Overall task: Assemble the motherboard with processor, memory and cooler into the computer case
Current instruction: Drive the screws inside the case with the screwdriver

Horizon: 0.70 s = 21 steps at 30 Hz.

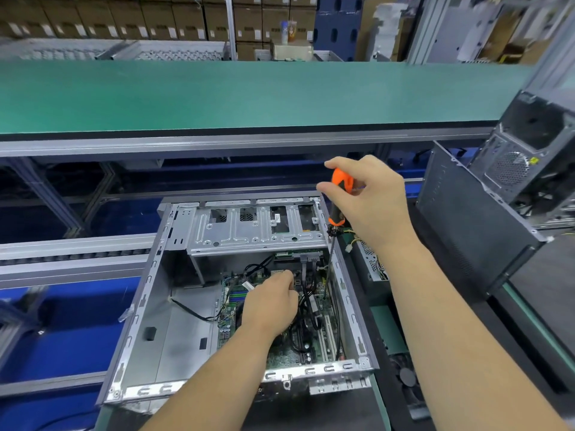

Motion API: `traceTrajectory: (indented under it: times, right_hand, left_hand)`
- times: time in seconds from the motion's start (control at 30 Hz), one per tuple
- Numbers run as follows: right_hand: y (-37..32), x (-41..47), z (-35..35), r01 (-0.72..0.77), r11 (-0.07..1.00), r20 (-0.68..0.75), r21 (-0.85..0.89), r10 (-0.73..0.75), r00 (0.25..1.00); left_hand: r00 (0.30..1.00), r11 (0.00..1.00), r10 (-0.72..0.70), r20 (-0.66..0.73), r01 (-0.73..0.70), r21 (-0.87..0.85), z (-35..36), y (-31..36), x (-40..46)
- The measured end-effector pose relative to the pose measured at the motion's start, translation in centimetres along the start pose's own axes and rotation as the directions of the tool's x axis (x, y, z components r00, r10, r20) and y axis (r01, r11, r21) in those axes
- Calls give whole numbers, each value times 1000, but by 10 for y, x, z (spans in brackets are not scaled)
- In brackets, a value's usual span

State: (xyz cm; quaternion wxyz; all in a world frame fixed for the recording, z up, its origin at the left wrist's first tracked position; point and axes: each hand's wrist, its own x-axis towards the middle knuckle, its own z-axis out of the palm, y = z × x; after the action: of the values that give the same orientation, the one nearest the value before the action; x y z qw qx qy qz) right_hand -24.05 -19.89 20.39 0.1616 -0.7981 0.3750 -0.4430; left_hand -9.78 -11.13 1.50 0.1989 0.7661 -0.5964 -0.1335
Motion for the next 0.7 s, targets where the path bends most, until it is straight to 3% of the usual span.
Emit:
traceTrajectory:
  times: [0.17,0.3,0.37,0.5,0.63,0.7]
  right_hand:
    - [-6,-5,-5,4,982,182,187,-39,982]
    - [-4,-1,-1,-3,1000,28,1,3,1000]
    - [-2,0,-3,-31,999,34,-20,31,999]
    - [-1,-5,-5,-18,981,190,194,-19,982]
    - [2,-2,1,-1,1000,2,-4,1,1000]
    - [3,-1,1,-30,1000,-19,-3,30,999]
  left_hand:
    - [1000,1000,9,-7,-9,-4,1,-1,0]
    - [1000,1000,-5,-6,5,-4,0,-1,0]
    - [1000,1000,-10,-9,10,-6,0,-1,1]
    - [1000,1000,-8,-4,8,-11,0,0,1]
    - [1000,1000,-21,-1,21,-3,-1,0,1]
    - [1000,1000,-27,-2,27,3,-1,1,1]
